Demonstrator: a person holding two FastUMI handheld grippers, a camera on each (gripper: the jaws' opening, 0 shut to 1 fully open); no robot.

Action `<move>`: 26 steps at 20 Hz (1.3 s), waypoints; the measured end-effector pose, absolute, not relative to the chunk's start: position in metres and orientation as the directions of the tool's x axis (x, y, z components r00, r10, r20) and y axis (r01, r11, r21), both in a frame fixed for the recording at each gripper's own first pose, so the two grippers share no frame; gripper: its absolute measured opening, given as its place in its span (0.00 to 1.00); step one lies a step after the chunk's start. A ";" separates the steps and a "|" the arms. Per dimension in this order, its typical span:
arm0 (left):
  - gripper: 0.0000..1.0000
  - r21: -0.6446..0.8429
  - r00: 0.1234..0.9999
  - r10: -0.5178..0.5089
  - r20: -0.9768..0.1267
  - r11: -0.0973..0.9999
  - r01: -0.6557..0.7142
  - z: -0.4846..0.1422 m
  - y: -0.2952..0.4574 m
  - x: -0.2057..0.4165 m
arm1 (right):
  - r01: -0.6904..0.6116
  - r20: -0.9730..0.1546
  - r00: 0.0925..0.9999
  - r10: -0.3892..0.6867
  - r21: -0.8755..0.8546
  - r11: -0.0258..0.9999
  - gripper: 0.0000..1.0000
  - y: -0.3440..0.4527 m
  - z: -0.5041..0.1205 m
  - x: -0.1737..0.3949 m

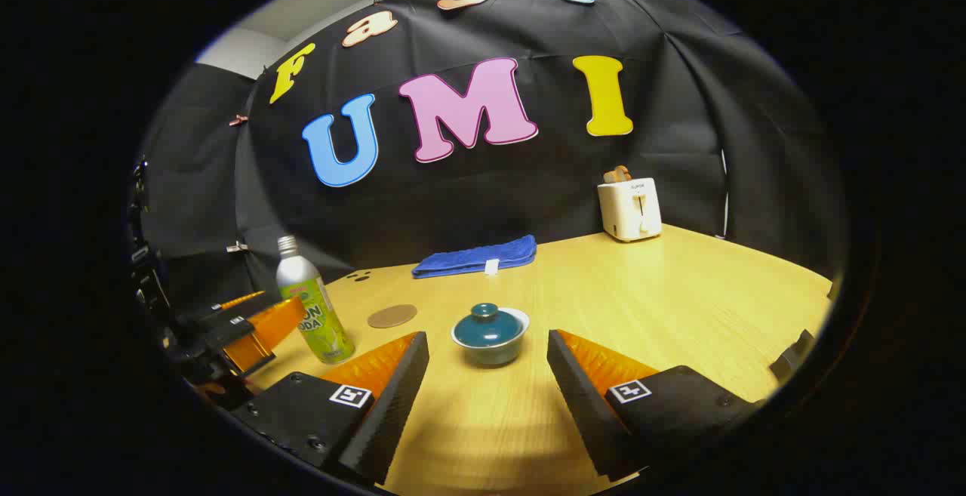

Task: Open the teacup lid with one hand, grasp the water bottle and pour water into the teacup with the other hand; after pouring, place the water bottle on the coaster and then close the teacup lid.

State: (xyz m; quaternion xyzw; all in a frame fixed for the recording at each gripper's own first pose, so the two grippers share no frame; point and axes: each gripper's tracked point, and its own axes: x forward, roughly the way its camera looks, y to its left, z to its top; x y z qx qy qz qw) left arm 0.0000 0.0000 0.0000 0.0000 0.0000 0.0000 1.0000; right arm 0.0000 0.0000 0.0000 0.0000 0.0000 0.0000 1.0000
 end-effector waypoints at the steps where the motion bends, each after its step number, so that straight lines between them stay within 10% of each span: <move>1: 0.95 -0.015 1.000 -0.001 -0.003 1.000 0.001 0.001 0.001 0.003 | -0.002 0.028 1.000 0.002 -0.011 1.000 0.98 0.002 0.010 -0.001; 26: 0.95 -0.022 0.997 0.024 -0.080 0.999 -0.026 -0.012 0.013 0.018 | 0.089 0.102 0.992 -0.070 -0.192 0.977 0.98 -0.003 0.016 0.035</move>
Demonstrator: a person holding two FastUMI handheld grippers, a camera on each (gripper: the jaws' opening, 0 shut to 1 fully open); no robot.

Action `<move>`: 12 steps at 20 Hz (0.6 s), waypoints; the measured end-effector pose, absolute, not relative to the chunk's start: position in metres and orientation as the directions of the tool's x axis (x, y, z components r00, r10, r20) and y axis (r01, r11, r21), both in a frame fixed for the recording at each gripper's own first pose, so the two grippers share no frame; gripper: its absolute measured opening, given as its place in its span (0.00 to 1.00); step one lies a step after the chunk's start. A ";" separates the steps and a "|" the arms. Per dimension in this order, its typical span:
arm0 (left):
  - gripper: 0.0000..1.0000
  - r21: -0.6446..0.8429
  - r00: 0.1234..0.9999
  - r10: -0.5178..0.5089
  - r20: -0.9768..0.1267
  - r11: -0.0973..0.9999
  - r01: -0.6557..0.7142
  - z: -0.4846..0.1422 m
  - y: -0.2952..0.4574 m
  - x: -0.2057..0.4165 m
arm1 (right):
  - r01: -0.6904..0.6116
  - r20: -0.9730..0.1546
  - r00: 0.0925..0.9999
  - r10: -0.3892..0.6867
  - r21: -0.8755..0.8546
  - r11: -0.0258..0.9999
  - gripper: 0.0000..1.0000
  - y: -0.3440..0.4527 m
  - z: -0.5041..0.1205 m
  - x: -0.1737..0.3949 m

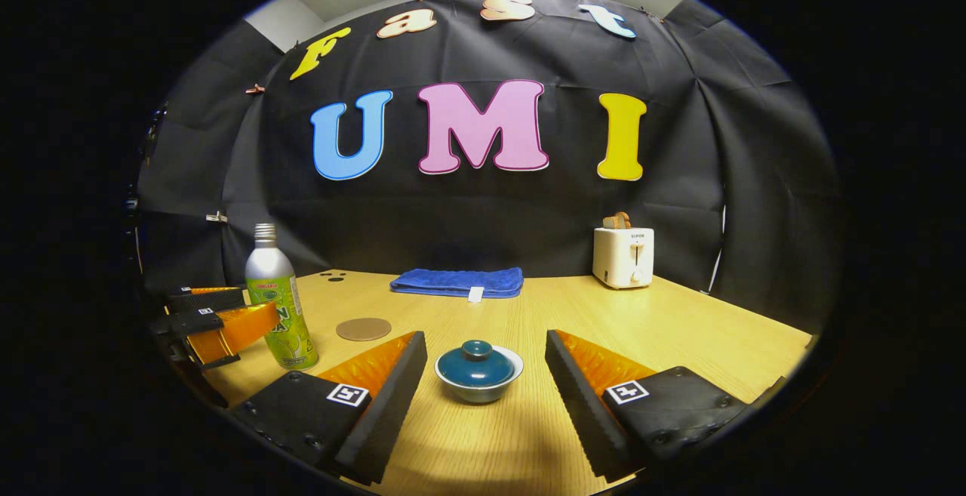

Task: Open the teacup lid with one hand, grasp the water bottle and pour water into the teacup with the other hand; after pouring, place the water bottle on the coaster and then close the teacup lid.

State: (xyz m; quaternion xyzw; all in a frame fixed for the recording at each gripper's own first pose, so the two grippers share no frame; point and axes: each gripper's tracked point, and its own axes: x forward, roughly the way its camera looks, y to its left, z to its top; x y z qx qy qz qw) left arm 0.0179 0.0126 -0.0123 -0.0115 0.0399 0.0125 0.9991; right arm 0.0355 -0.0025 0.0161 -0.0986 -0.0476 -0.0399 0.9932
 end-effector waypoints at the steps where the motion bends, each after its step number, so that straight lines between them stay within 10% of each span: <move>1: 0.95 -0.022 0.997 0.024 -0.080 0.999 -0.026 -0.012 0.012 0.017 | 0.088 0.101 0.992 -0.069 -0.192 0.977 0.98 -0.002 0.016 0.035; 12: 0.95 -0.019 0.998 0.027 -0.059 0.999 -0.029 -0.010 0.018 0.012 | 0.093 0.069 0.994 -0.082 -0.178 0.980 0.98 -0.004 0.010 0.039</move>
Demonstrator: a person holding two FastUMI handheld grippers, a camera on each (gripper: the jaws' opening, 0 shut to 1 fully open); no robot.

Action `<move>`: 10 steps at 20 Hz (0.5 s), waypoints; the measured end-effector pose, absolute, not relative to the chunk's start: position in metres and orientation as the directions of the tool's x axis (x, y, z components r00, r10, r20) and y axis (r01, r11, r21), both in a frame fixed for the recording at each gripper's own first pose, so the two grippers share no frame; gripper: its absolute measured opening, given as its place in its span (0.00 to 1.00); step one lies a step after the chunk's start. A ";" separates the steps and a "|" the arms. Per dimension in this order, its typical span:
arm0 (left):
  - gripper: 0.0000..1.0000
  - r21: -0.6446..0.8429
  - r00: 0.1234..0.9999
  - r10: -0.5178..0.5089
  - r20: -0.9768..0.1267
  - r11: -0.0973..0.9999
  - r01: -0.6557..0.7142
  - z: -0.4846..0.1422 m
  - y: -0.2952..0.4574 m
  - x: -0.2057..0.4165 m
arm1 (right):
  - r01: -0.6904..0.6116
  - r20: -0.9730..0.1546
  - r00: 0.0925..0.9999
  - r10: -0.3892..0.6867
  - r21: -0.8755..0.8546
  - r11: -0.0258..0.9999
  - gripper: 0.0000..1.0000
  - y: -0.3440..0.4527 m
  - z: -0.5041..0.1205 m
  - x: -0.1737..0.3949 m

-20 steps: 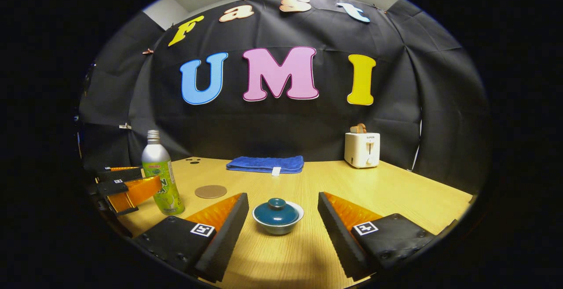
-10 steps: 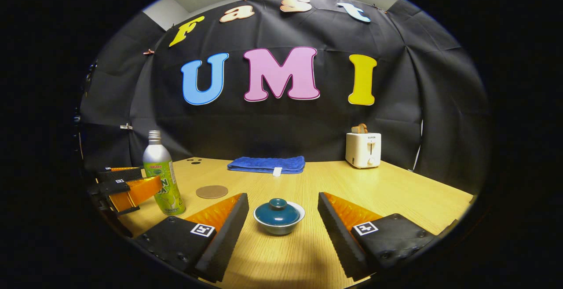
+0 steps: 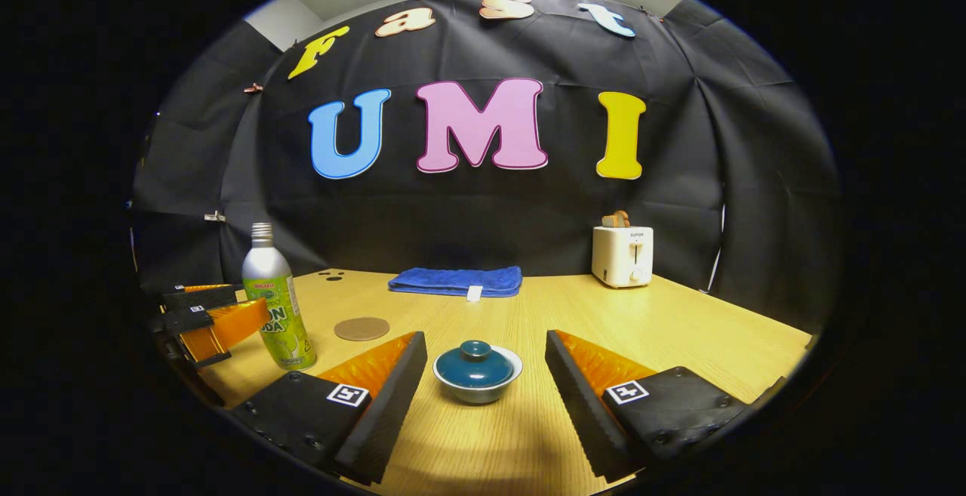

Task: Open the teacup lid with one hand, grasp the water bottle and pour water into the teacup with the other hand; after pouring, place the water bottle on the coaster and then close the teacup lid.

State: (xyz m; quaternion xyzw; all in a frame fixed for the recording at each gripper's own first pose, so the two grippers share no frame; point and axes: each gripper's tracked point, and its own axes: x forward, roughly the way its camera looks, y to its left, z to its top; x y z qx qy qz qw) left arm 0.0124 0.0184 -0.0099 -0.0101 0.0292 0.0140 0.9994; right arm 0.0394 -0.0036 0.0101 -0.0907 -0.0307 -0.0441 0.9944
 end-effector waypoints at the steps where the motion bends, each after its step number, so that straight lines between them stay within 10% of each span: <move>1: 0.95 -0.020 0.998 0.024 -0.057 0.999 -0.025 -0.009 0.018 0.012 | 0.080 0.063 0.996 -0.070 -0.158 0.984 0.98 -0.001 0.010 0.042; 10: 0.95 -0.020 0.998 0.017 -0.053 1.000 -0.018 -0.009 0.019 0.013 | 0.069 0.023 0.998 -0.066 -0.181 0.981 0.90 0.003 0.029 0.081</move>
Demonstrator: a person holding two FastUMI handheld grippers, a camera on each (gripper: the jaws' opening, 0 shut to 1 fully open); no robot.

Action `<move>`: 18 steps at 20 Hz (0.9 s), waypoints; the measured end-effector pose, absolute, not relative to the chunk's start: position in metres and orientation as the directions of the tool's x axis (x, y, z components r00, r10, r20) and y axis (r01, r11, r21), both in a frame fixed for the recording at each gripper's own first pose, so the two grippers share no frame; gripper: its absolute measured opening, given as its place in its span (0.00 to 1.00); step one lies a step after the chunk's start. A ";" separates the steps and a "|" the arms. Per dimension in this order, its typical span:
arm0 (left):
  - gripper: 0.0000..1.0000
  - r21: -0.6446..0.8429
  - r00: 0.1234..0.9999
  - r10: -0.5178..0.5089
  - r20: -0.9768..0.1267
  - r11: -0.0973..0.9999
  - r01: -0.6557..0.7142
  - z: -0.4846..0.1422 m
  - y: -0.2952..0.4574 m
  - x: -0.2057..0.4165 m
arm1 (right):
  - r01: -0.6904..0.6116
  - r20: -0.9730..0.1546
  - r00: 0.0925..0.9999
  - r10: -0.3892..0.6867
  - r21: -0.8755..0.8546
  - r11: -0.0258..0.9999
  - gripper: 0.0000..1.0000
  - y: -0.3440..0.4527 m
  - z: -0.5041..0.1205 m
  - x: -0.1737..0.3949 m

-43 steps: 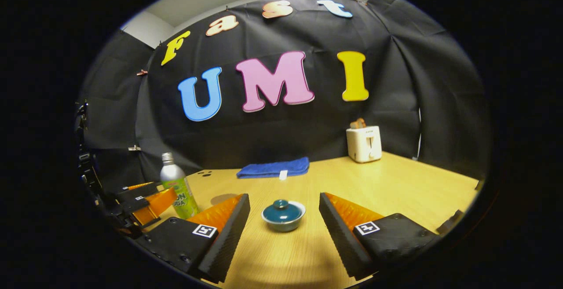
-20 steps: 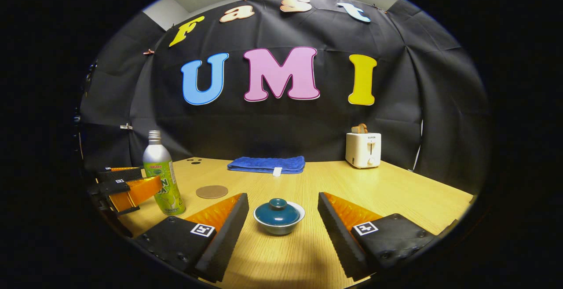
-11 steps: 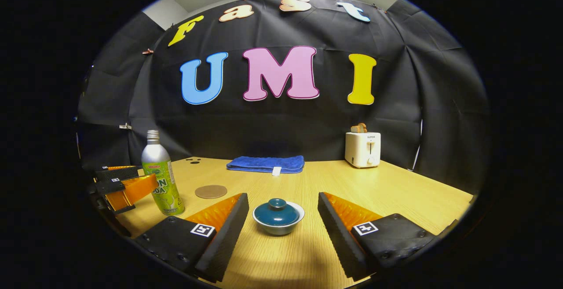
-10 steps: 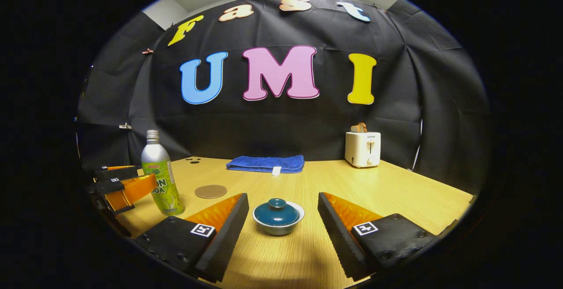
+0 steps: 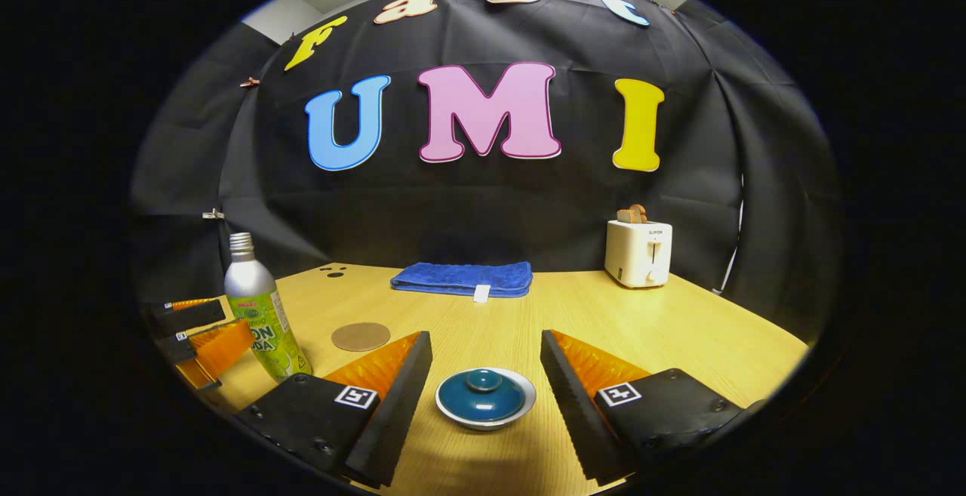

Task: Open the teacup lid with one hand, grasp the water bottle and pour water into the teacup with the other hand; after pouring, place the water bottle on the coaster and then close the teacup lid.

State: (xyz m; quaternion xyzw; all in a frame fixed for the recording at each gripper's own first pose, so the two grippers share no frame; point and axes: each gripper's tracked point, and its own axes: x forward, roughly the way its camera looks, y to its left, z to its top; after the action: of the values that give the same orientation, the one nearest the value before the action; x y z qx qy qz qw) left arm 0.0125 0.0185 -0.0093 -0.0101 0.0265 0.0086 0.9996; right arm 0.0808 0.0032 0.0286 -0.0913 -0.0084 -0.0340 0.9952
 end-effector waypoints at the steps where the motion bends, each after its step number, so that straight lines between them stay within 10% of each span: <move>1: 0.95 -0.020 0.998 0.014 -0.053 1.000 -0.015 -0.009 0.017 0.012 | 0.076 0.030 0.997 -0.072 -0.182 0.980 0.90 0.003 0.030 0.083; 9: 0.95 -0.020 0.997 0.008 -0.071 1.000 -0.010 -0.012 0.017 0.013 | 0.070 -0.046 0.996 -0.080 -0.191 0.979 0.90 0.003 0.009 0.097; 14: 0.95 -0.021 0.997 0.001 -0.074 1.000 -0.003 -0.012 0.016 0.014 | 0.059 -0.145 0.986 -0.087 -0.184 0.981 0.62 -0.003 -0.012 0.106; 18: 0.95 -0.021 0.998 0.001 -0.070 1.000 -0.002 -0.011 0.016 0.013 | 0.054 -0.176 0.981 -0.085 -0.174 0.983 0.61 -0.004 -0.017 0.111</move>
State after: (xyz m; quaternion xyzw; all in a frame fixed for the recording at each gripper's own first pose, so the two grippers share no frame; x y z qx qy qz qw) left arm 0.0133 0.0160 -0.0111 -0.0104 0.0352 0.0009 0.9993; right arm 0.1107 -0.0040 -0.0171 -0.0845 0.0917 -0.0350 0.9916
